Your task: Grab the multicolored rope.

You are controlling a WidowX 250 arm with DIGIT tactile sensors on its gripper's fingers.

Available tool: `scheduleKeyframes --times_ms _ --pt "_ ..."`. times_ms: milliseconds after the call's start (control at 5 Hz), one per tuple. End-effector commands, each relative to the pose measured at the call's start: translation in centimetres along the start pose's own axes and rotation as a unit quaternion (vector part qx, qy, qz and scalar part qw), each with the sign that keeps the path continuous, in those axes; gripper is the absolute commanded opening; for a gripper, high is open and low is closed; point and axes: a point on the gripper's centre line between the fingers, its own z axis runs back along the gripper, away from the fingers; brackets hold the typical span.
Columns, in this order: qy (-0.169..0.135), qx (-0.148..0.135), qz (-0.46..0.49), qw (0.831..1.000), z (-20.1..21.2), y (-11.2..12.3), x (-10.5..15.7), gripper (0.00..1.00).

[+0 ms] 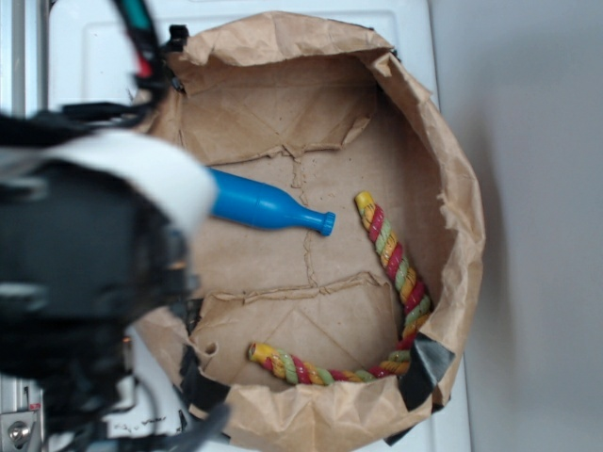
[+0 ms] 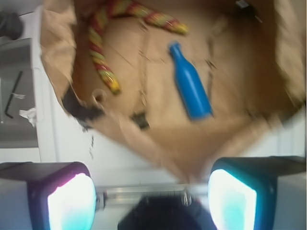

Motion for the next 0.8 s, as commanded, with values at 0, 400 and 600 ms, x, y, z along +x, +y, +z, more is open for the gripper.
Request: scheduleKeyframes --times_ms 0,400,600 --pt "-0.022 0.032 0.054 0.998 -3.9 3.9 4.9 1.00" --pt "-0.012 0.033 0.018 0.999 -8.2 -0.2 2.4 1.00" --pt "-0.012 0.056 0.064 0.996 -7.5 -1.3 0.9 1.00"
